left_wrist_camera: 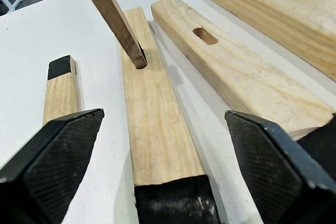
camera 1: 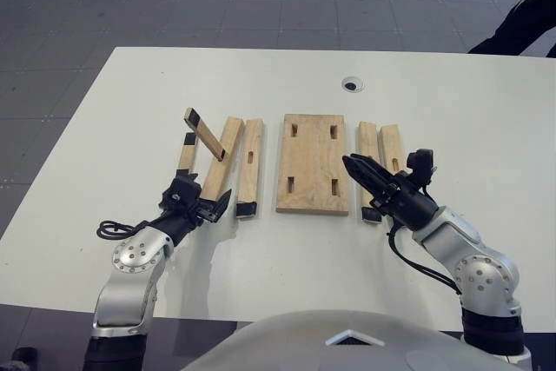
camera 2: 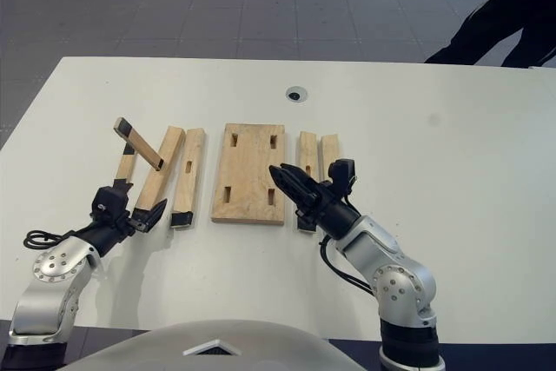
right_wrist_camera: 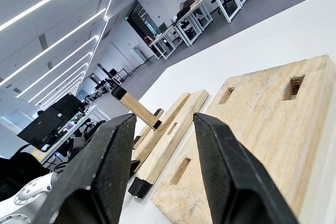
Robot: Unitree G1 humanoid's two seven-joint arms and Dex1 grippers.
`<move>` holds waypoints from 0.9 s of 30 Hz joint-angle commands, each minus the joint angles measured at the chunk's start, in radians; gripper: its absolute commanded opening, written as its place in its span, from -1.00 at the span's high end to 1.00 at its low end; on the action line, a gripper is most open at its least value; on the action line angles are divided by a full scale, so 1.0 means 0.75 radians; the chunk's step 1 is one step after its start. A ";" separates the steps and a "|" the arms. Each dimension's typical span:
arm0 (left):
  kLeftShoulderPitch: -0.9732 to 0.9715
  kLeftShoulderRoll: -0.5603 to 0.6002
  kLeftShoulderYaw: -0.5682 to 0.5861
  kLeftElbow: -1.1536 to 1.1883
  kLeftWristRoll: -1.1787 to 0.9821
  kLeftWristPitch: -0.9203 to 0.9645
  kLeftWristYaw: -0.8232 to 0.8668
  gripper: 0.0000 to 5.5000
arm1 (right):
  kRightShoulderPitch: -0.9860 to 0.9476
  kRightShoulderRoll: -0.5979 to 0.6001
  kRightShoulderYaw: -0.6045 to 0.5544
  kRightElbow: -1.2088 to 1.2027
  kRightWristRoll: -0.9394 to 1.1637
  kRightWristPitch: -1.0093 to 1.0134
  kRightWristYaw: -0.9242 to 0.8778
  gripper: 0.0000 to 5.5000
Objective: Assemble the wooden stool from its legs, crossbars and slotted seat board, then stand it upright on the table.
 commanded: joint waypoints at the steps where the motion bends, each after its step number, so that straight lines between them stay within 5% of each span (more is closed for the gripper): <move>1: -0.016 -0.008 -0.011 -0.006 0.044 0.064 0.049 -0.55 | -0.017 -0.009 -0.010 0.001 0.002 0.018 -0.014 0.27; 6: -0.023 -0.050 -0.036 0.016 0.012 0.161 0.057 -0.55 | -0.021 -0.010 -0.011 0.000 0.002 0.016 -0.016 0.27; 21: -0.115 -0.050 -0.031 0.014 -0.011 0.468 0.130 0.23 | -0.039 -0.006 -0.008 0.016 -0.005 0.012 -0.020 0.27; 27: -0.469 -0.059 0.135 0.052 -0.117 0.473 0.161 0.24 | -0.060 0.006 -0.026 0.040 0.011 0.015 -0.036 0.27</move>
